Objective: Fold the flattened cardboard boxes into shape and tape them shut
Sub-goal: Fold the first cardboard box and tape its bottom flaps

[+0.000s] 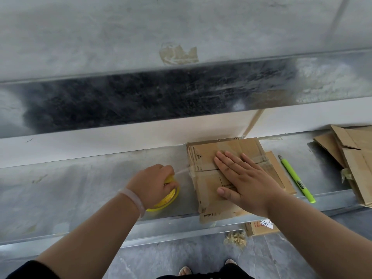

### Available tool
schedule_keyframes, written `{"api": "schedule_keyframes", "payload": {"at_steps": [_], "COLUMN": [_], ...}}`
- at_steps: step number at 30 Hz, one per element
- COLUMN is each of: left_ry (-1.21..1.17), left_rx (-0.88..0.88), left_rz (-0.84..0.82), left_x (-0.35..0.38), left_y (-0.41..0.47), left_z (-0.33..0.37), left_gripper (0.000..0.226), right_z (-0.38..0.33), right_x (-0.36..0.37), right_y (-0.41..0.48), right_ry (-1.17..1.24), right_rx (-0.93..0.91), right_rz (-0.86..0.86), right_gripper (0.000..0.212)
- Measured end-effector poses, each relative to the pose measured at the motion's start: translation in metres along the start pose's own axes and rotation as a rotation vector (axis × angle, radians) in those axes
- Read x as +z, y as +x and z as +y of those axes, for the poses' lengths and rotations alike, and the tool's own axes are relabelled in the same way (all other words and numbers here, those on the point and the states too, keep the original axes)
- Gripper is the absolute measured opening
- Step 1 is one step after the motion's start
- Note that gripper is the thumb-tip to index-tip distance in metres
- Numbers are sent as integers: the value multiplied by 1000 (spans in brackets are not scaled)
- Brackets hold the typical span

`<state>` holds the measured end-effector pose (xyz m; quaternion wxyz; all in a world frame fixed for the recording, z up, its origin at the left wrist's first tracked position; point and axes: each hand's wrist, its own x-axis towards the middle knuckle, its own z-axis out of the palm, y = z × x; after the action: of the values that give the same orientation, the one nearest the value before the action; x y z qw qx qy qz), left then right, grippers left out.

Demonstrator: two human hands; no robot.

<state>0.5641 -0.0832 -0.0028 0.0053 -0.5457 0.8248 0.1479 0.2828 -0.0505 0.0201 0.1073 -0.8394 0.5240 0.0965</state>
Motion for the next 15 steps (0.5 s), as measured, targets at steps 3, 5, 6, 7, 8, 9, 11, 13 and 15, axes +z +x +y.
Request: {"api": "schedule_keyframes", "payload": {"at_steps": [3, 5, 6, 7, 8, 9, 11, 13, 15], "left_ry": [57, 83, 94, 87, 64, 34, -30, -76, -56], "left_rx": [1, -2, -10, -26, -47, -61, -64, -72, -86], "left_rz": [-39, -54, -56, -50, -36, -5, 78, 151, 186], "left_x": [-3, -3, -3, -2, -2, 0, 5, 9, 10], "left_y": [5, 8, 9, 9, 8, 7, 3, 0, -2], "left_z": [3, 4, 4, 4, 5, 7, 12, 18, 22], "left_gripper": [42, 44, 49, 54, 57, 55, 46, 39, 35], "right_z": [1, 1, 1, 1, 1, 1, 0, 0, 1], "right_x": [0, 1, 1, 1, 1, 1, 1, 1, 1], "right_y": [0, 0, 0, 1, 1, 1, 1, 0, 1], "right_ry": [-1, 7, 7, 5, 2, 2, -4, -12, -20], "right_rx": [-2, -2, -2, -1, -1, -1, 2, 3, 2], "right_rz": [0, 4, 6, 7, 6, 6, 9, 10, 12], "right_gripper": [97, 96, 96, 96, 97, 97, 96, 91, 91]}}
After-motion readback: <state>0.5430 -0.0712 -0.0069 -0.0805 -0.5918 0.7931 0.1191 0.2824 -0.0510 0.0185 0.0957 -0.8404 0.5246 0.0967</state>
